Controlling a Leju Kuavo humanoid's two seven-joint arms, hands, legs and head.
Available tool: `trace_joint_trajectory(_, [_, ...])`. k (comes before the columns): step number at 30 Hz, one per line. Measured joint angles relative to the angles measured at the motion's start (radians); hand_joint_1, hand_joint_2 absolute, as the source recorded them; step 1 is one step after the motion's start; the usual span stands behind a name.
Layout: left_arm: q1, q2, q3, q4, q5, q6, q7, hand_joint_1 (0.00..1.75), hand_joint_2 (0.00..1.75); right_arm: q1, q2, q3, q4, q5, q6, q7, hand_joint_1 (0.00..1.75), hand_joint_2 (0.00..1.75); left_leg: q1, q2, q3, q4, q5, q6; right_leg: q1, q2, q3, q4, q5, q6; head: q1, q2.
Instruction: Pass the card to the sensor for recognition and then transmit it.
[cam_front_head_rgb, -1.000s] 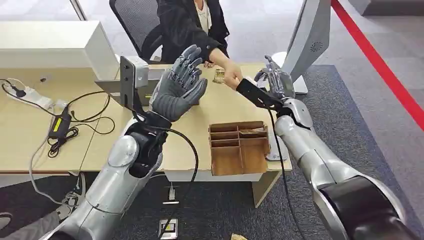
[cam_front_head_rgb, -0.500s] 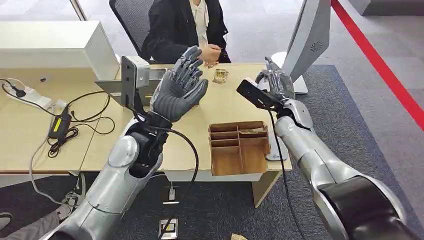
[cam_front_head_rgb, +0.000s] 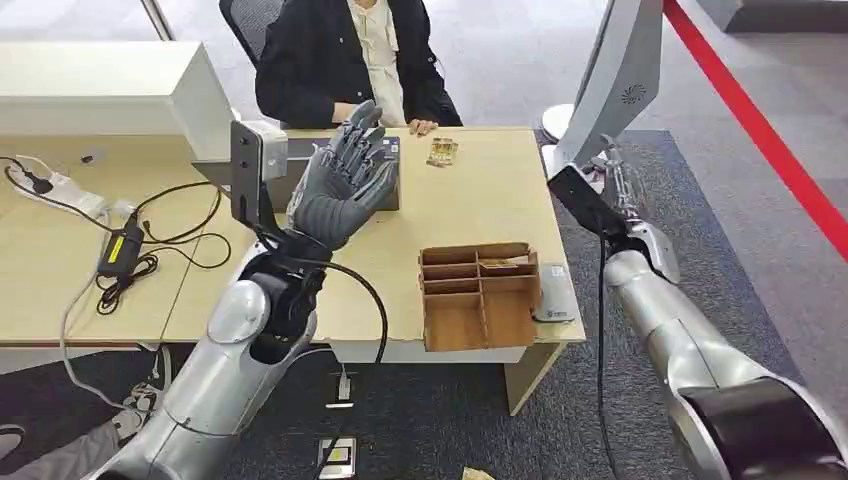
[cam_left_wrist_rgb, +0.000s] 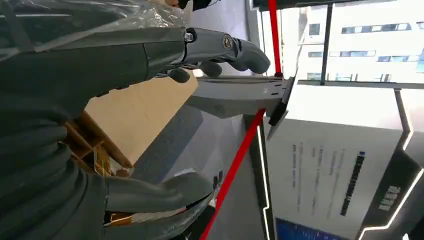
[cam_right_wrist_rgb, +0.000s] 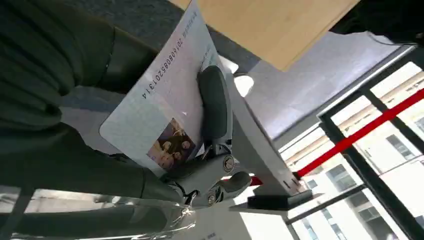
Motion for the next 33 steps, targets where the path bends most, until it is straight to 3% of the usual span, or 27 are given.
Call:
trace_joint_trajectory(5, [0.007, 0.017, 0.0, -0.022, 0.0, 0.019, 0.01, 0.0, 1.75, 0.098, -0.075, -0.029, -0.061, -0.004, 0.025, 0.016, 1.75, 1.75, -0.001, 0.001, 0.001, 0.0, 0.0, 0.0, 0.0, 0.001, 0.0, 0.0, 0.0, 0.0, -0.001, 0.0])
trace_joint_trajectory(11, [0.018, 0.032, -0.003, -0.036, 0.01, 0.04, 0.009, 0.0, 1.75, 0.184, -0.109, -0.039, -0.133, -0.003, 0.035, 0.029, 1.75, 1.75, 0.0, 0.001, 0.001, -0.001, 0.0, 0.0, 0.001, 0.001, 0.0, 0.001, 0.0, 0.0, -0.001, 0.0])
trace_joint_trajectory(33, [-0.005, 0.092, -0.09, -0.036, 0.107, 0.089, -0.008, 0.0, 1.75, 0.322, -0.055, -0.016, -0.333, 0.061, 0.113, 0.053, 1.75, 1.75, 0.0, 0.002, 0.001, -0.001, 0.0, 0.0, 0.001, 0.001, 0.0, 0.001, 0.0, 0.0, -0.001, 0.0])
